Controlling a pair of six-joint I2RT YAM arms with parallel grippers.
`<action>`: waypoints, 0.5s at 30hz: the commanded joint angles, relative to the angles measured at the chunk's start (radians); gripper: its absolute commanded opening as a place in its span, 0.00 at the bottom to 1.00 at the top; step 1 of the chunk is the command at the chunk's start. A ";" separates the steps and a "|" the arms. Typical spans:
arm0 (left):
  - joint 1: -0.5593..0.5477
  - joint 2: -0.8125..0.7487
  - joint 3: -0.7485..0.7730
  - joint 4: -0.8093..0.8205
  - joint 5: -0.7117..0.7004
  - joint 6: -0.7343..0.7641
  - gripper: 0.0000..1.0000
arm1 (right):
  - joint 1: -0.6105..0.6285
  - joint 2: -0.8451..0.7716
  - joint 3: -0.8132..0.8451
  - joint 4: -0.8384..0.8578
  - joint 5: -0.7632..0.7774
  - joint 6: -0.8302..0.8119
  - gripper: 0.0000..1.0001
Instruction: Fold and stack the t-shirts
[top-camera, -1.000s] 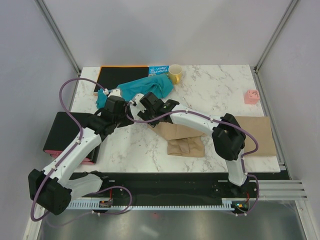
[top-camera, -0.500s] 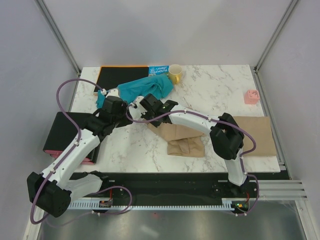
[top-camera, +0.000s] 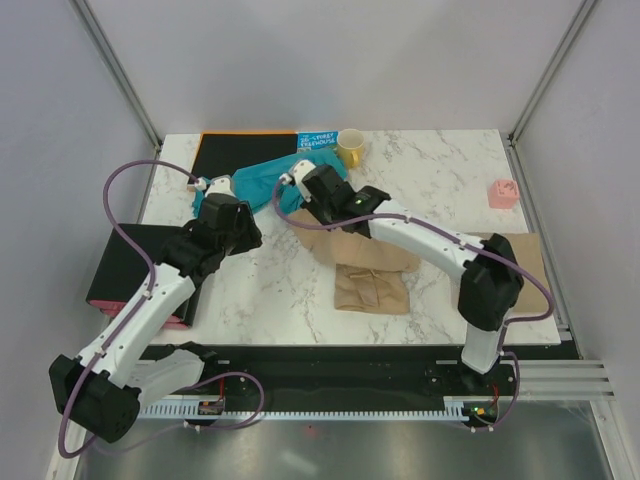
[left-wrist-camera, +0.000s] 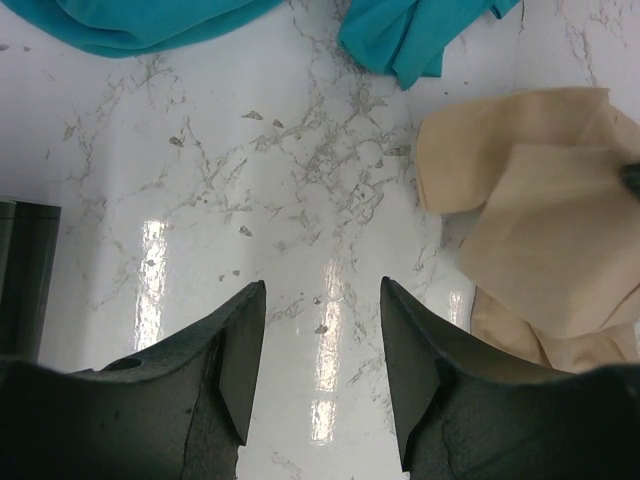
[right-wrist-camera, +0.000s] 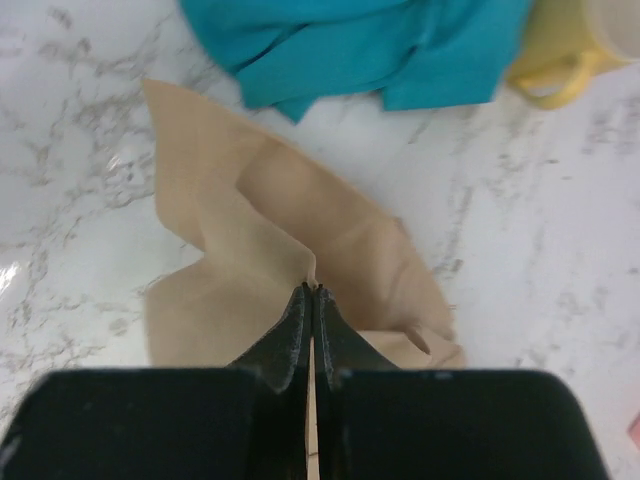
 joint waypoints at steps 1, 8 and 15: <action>0.012 -0.052 -0.012 0.023 -0.044 -0.041 0.57 | -0.051 -0.159 0.053 0.066 0.150 0.003 0.00; 0.016 -0.026 -0.002 0.025 0.006 -0.031 0.57 | -0.071 -0.264 0.255 0.064 0.221 -0.033 0.00; 0.016 0.015 0.009 0.023 0.114 -0.011 0.57 | -0.075 -0.288 0.357 0.083 0.435 -0.158 0.00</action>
